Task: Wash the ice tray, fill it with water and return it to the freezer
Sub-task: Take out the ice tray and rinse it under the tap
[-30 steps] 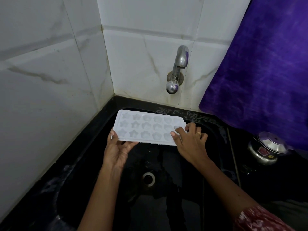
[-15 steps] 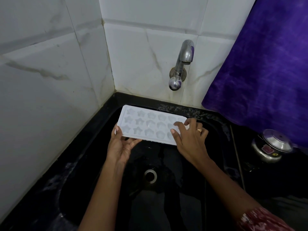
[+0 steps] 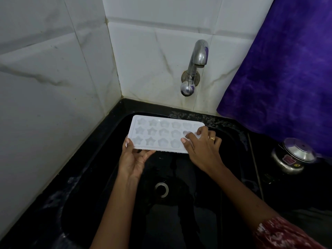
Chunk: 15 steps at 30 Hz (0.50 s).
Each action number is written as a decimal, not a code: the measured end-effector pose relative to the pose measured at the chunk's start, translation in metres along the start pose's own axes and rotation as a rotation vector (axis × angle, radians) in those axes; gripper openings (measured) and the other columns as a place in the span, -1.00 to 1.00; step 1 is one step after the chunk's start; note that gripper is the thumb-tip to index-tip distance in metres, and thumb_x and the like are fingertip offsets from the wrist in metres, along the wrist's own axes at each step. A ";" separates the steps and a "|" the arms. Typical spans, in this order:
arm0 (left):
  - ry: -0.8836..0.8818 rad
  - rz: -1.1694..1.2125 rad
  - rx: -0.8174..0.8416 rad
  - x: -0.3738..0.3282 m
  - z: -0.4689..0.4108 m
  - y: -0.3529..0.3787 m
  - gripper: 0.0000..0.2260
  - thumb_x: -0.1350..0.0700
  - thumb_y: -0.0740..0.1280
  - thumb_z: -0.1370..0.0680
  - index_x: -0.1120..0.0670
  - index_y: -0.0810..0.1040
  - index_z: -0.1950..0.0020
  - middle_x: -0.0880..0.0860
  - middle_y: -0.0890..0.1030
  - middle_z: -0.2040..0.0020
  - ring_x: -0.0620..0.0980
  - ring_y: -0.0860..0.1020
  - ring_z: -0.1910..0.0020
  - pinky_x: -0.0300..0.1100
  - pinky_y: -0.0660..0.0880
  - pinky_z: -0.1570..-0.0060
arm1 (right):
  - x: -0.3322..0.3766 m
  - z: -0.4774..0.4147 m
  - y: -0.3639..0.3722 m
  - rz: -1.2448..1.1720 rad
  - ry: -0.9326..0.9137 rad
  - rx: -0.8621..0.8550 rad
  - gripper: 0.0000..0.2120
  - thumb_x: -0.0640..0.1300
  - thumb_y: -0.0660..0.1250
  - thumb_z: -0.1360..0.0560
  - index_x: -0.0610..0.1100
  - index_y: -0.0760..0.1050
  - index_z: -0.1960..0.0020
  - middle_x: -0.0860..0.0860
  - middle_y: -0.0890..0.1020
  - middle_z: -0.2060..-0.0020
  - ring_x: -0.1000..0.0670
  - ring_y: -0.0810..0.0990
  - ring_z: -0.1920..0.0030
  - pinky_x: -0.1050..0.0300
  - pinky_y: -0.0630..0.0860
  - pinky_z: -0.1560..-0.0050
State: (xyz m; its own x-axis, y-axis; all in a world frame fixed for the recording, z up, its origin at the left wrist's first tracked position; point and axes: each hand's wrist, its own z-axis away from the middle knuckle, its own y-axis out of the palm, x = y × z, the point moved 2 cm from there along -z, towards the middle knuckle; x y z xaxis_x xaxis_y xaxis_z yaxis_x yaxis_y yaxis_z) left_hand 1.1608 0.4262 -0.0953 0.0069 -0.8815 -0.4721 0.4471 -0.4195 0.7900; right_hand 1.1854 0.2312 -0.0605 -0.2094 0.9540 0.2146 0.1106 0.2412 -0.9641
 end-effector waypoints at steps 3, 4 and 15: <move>-0.005 0.011 -0.009 0.002 0.001 0.000 -0.68 0.04 0.12 -0.62 0.09 0.33 -0.35 0.17 0.55 -0.11 0.25 0.56 -0.04 0.22 0.58 0.26 | 0.001 0.000 0.001 0.070 0.005 -0.012 -0.45 0.26 -0.20 -0.51 0.11 0.37 -0.30 -0.04 0.31 -0.23 -0.07 0.30 -0.21 -0.03 0.18 -0.21; -0.007 0.017 -0.014 0.002 0.001 -0.001 -0.67 0.04 0.12 -0.62 0.09 0.33 -0.36 0.17 0.55 -0.12 0.25 0.56 -0.04 0.22 0.58 0.27 | 0.002 0.001 0.001 0.090 0.005 -0.023 -0.37 0.27 -0.27 -0.46 0.10 0.37 -0.30 -0.04 0.33 -0.23 -0.07 0.32 -0.20 -0.03 0.19 -0.20; 0.009 0.033 -0.008 0.001 0.002 -0.002 -0.78 0.05 0.13 -0.62 0.07 0.41 -0.23 0.18 0.55 -0.13 0.26 0.56 -0.04 0.32 0.52 0.17 | 0.003 0.001 0.000 0.083 -0.007 -0.015 -0.31 0.28 -0.36 -0.40 0.15 0.32 -0.31 -0.01 0.33 -0.22 -0.05 0.30 -0.19 -0.03 0.18 -0.17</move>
State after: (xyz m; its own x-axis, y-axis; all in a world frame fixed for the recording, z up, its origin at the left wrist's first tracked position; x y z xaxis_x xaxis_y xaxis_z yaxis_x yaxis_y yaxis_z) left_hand 1.1577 0.4255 -0.0970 0.0299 -0.8931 -0.4490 0.4541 -0.3880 0.8020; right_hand 1.1836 0.2343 -0.0603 -0.2056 0.9696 0.1325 0.1423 0.1636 -0.9762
